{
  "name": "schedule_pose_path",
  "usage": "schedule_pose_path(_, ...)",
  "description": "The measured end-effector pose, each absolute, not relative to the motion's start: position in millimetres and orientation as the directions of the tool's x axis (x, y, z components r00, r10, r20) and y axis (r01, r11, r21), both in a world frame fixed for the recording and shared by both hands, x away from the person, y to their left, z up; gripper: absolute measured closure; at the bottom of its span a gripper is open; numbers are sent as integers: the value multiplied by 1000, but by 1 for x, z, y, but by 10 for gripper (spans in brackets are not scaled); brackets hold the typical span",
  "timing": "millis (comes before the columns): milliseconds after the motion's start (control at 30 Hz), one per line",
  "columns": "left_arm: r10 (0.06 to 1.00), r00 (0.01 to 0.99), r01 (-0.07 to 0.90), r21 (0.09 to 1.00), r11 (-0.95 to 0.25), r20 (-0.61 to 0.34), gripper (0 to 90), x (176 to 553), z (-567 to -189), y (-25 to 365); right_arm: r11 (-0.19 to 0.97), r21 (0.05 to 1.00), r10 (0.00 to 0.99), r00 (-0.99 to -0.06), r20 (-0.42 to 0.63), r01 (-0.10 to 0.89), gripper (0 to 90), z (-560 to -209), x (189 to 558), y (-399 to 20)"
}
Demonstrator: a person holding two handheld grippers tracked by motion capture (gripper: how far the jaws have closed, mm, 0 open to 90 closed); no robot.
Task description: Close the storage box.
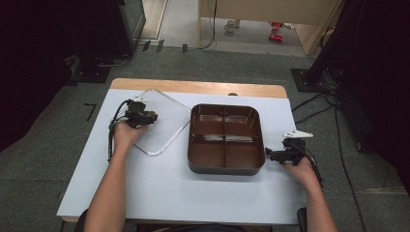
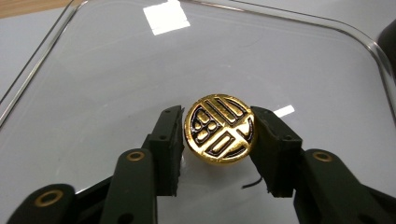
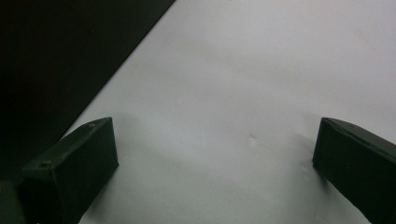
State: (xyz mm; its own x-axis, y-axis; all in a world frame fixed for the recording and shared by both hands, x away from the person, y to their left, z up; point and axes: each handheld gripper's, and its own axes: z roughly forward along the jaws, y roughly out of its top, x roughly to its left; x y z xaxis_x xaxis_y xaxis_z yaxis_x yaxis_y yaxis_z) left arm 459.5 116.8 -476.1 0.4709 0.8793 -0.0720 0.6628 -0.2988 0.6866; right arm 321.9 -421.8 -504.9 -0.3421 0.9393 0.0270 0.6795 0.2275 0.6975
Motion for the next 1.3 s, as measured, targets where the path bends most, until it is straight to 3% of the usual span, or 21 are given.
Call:
schedule_pose_path(400, 890, 452, 686, 661, -305, -59, 593, 458, -459, 127, 228, 698, 939, -343, 27, 679, 0, -505, 322, -422)
schedule_pose_path(833, 866, 493, 598, 757, -264, -88, 593, 430, -397, 134, 226, 697, 939, -343, 31, 681, 0, -505, 322, -422)
schedule_pose_path(1300, 681, 731, 432, 797, -423, -35, 594, 412, -363, 52, 227, 698, 939, -343, 28, 679, 0, -505, 322, -422)
